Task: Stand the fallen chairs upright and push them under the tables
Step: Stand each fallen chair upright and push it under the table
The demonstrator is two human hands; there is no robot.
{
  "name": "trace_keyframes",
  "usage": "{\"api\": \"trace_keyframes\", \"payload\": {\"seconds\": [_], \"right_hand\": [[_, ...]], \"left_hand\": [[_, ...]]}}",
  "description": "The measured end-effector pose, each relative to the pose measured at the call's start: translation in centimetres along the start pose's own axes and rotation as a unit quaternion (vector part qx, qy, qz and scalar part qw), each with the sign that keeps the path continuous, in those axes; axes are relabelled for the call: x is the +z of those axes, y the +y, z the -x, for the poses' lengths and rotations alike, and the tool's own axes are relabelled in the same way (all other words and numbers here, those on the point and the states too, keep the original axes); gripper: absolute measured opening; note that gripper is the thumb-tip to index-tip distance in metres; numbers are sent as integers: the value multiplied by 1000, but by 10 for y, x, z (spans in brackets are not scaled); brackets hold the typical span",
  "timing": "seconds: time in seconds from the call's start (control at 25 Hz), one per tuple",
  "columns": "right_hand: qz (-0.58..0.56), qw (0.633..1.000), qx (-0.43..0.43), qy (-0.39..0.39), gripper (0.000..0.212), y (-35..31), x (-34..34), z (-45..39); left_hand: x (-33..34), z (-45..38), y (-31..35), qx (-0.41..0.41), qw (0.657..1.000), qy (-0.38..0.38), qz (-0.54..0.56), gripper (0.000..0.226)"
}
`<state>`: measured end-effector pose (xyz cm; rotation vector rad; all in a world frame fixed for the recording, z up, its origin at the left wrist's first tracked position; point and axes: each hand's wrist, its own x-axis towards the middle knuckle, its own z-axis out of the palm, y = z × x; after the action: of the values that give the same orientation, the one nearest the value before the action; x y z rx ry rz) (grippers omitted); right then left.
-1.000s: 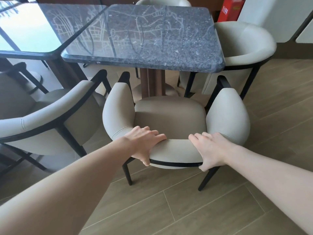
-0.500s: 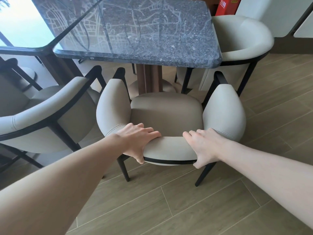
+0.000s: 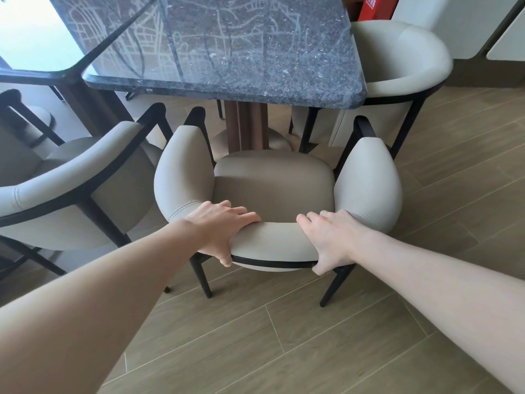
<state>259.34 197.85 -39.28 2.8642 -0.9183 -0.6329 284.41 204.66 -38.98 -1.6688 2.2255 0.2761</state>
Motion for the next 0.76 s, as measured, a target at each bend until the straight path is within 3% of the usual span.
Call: {"api": "trace_keyframes", "payload": {"seconds": [0.2, 0.28, 0.36, 0.44, 0.52, 0.64, 0.76], "right_hand": [[-55, 993, 96, -32, 81, -17, -1, 11], [-75, 987, 132, -53, 77, -27, -5, 14], [-120, 979, 137, -87, 76, -30, -16, 18], [-215, 964, 127, -90, 80, -29, -35, 28], [-320, 939, 124, -15, 76, -27, -57, 40], [-429, 885, 138, 116, 63, -29, -85, 57], [-490, 843, 133, 179, 54, -34, -113, 76]], "left_hand": [[17, 9, 27, -82, 995, 44, 38, 90], [12, 12, 36, -113, 986, 29, 118, 81], [-6, 18, 42, -144, 943, 32, 299, 71], [-24, 27, 49, -167, 875, 90, 445, 64], [-38, 42, 60, -178, 827, 157, 509, 56], [-60, 64, 68, -183, 806, 195, 528, 45], [-94, 89, 71, -199, 774, 233, 554, 41]]}}
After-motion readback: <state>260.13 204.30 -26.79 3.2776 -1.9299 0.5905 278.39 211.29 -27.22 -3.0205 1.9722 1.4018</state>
